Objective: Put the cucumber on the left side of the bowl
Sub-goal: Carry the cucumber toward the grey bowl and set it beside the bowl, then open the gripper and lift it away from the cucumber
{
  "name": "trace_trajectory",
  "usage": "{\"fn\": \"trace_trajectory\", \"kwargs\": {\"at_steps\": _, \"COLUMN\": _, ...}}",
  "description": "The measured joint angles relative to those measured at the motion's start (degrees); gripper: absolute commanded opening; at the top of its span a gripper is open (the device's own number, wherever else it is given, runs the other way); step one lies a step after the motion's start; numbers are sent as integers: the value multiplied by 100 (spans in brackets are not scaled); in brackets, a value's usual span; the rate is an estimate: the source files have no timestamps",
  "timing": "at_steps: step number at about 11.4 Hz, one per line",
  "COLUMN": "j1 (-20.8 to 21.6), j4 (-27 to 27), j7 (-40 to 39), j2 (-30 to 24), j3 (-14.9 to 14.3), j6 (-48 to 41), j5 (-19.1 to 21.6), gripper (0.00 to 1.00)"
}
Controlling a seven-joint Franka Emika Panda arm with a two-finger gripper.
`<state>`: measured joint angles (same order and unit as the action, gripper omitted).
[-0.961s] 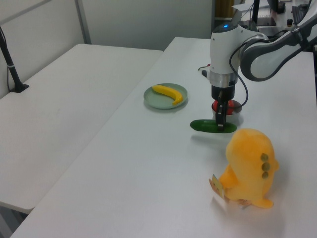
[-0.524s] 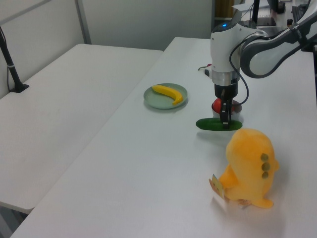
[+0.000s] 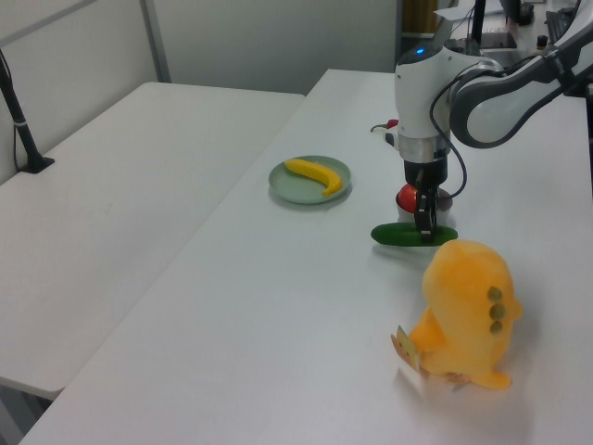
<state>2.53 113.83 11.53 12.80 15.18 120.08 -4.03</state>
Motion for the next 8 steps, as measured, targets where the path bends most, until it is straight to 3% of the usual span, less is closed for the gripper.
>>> {"fn": "trace_trajectory", "kwargs": {"at_steps": 5, "j1": -1, "j4": 103, "j7": 3, "j2": 1, "j3": 0, "j6": -1, "j5": 0, "gripper": 0}}
{"fn": "trace_trajectory", "kwargs": {"at_steps": 6, "j1": -1, "j4": 109, "j7": 10, "j2": 5, "j3": 0, "j6": -1, "j5": 0, "gripper": 4}}
{"fn": "trace_trajectory", "kwargs": {"at_steps": 8, "j1": -6, "j4": 118, "j7": 32, "j2": 12, "j3": -9, "j6": -1, "j5": 0, "gripper": 52}}
